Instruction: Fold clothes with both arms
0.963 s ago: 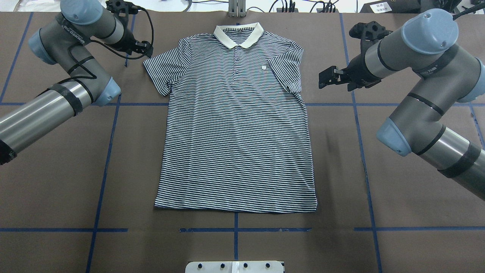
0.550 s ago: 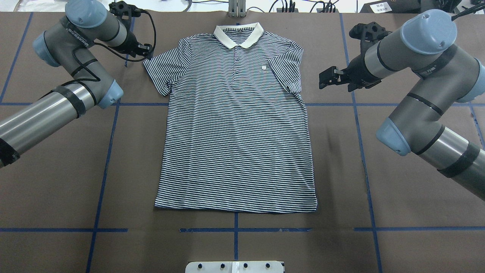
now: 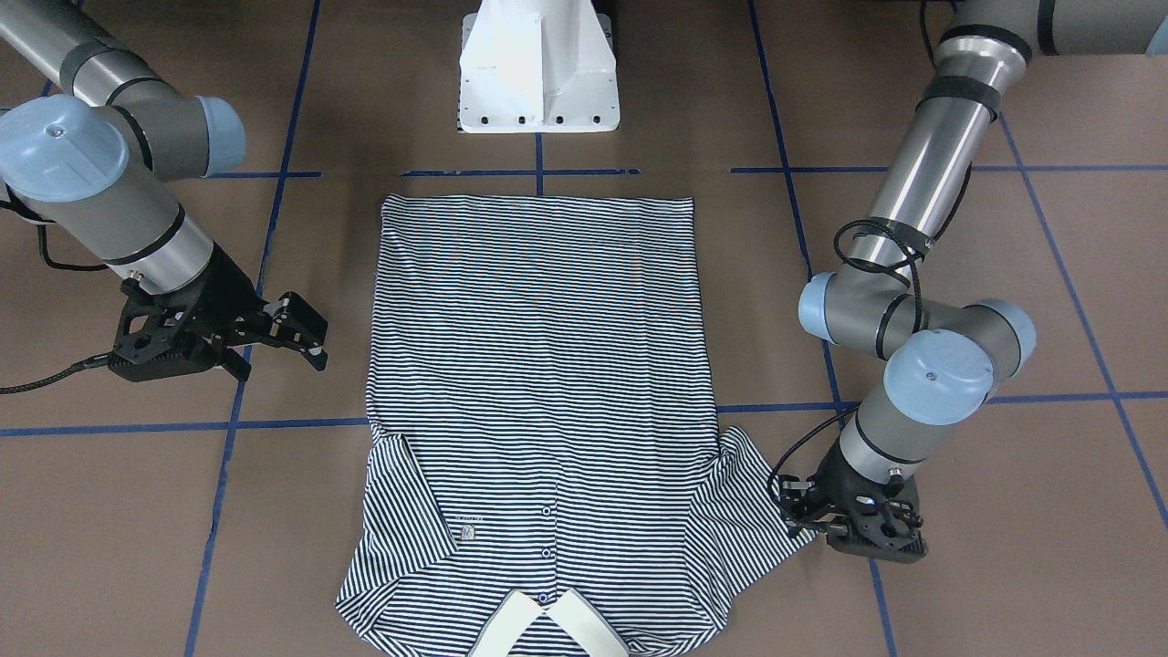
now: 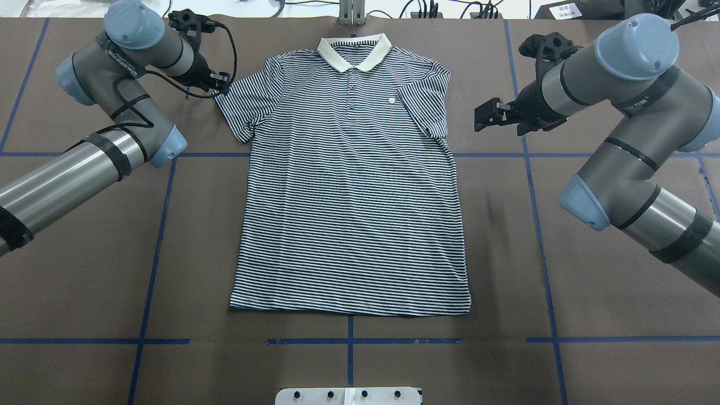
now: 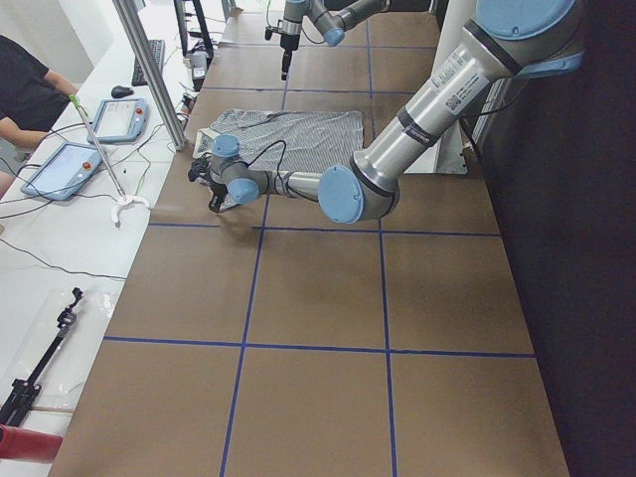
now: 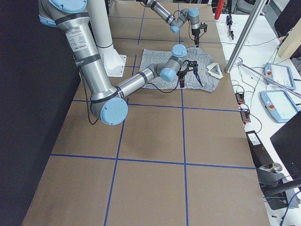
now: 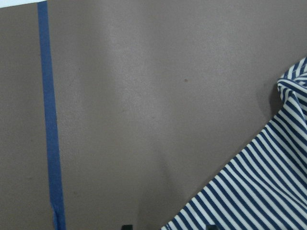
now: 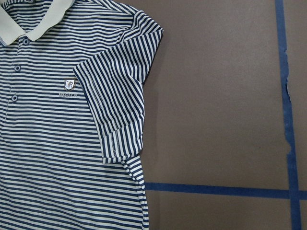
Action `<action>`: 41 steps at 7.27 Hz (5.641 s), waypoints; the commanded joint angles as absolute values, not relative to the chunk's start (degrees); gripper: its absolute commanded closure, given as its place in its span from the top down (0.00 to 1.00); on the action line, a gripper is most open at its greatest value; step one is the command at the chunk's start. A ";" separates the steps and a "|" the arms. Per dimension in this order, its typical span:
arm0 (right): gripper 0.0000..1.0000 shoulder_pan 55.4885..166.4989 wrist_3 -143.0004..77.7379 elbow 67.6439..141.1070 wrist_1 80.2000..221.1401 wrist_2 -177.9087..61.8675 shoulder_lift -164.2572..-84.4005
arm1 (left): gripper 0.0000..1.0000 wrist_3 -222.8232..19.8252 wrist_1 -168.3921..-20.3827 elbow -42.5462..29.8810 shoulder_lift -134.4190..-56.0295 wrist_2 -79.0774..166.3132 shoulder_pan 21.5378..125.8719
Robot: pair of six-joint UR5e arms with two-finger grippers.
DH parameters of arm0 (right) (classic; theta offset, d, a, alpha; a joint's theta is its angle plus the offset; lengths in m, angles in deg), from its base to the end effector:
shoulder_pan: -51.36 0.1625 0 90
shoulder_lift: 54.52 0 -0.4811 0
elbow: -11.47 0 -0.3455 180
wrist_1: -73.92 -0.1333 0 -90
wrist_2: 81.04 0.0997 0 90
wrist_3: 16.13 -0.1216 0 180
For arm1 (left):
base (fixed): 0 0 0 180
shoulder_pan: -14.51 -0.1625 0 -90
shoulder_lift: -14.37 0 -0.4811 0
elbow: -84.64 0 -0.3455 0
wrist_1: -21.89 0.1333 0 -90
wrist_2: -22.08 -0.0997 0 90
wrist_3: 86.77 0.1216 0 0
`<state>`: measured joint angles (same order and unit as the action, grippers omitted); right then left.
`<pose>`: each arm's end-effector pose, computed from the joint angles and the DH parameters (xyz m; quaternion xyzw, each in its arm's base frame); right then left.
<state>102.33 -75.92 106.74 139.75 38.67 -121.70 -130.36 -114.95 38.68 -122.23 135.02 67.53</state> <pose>-0.3437 -0.5400 0.4291 0.1022 -0.4730 0.0453 0.8739 0.4394 -0.7264 0.4748 0.1956 0.4026 0.0316 0.8937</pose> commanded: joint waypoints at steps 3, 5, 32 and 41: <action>1.00 102.34 -75.81 106.65 139.75 38.66 -121.93 | 0.00 -130.45 -115.22 37.11 -122.39 135.46 67.15; 1.00 102.25 -75.90 106.65 139.75 38.58 -121.67 | 0.00 -132.80 -114.17 30.44 -122.21 137.82 67.33; 0.57 59.36 -135.31 128.36 152.15 0.87 -137.05 | 0.84 -155.94 -118.03 4.66 -105.34 131.42 58.46; 0.00 59.71 -135.22 128.36 152.15 0.52 -137.93 | 0.84 -155.94 -118.73 4.22 -103.67 131.33 58.54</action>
<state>59.69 -135.29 128.27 152.15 0.52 -137.96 -155.88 -118.66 4.63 -104.22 131.33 58.50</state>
